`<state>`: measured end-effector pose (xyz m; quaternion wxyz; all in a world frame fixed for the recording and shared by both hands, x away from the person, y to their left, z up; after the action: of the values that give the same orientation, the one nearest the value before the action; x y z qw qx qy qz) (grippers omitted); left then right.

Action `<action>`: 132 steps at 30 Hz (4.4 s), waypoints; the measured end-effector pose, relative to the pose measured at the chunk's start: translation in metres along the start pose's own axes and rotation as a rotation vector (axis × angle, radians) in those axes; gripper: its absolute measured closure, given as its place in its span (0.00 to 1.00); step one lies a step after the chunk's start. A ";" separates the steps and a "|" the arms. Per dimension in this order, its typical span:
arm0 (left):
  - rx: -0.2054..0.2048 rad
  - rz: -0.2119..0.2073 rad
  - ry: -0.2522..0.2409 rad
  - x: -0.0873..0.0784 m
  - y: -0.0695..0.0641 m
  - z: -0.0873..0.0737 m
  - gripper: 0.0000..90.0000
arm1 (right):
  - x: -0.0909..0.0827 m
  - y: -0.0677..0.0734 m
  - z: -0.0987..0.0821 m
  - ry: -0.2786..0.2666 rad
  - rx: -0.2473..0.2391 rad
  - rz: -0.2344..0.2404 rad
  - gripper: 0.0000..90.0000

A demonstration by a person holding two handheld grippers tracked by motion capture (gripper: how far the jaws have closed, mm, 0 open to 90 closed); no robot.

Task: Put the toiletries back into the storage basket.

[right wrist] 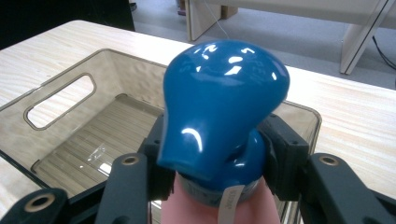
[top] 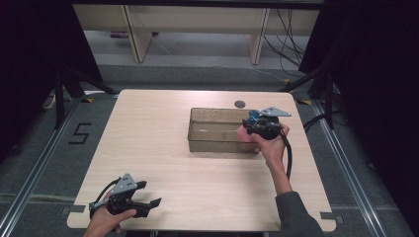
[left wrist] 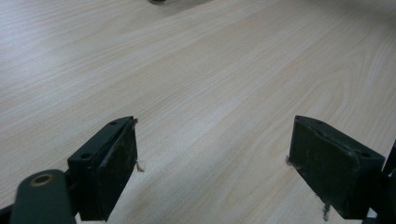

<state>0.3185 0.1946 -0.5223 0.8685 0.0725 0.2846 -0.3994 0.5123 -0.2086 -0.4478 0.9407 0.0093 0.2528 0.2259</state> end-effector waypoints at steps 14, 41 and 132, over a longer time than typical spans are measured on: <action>0.002 -0.001 -0.008 0.000 0.000 0.000 0.17 | -0.016 0.004 0.001 -0.021 0.143 0.023 0.28; 0.007 0.007 -0.002 -0.002 0.001 0.000 0.16 | -0.041 0.012 -0.009 -0.042 0.102 0.043 0.22; -0.001 0.015 0.010 0.000 0.001 0.003 0.16 | -0.058 0.069 -0.043 -0.039 0.053 0.202 0.23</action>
<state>0.3205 0.1949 -0.5199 0.8700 0.0764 0.2887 -0.3923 0.4180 -0.1762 -0.4484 0.9174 0.0641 0.2380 0.3126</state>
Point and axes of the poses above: each handheld gripper's, and its own axes: x roughly forward along the jaws, z roughly out of its top, y roughly to its left, the point moved 3 cm from there along x, roughly forward along the jaws, and after that the axes turned 5 degrees about x, right-handed, at the moved point
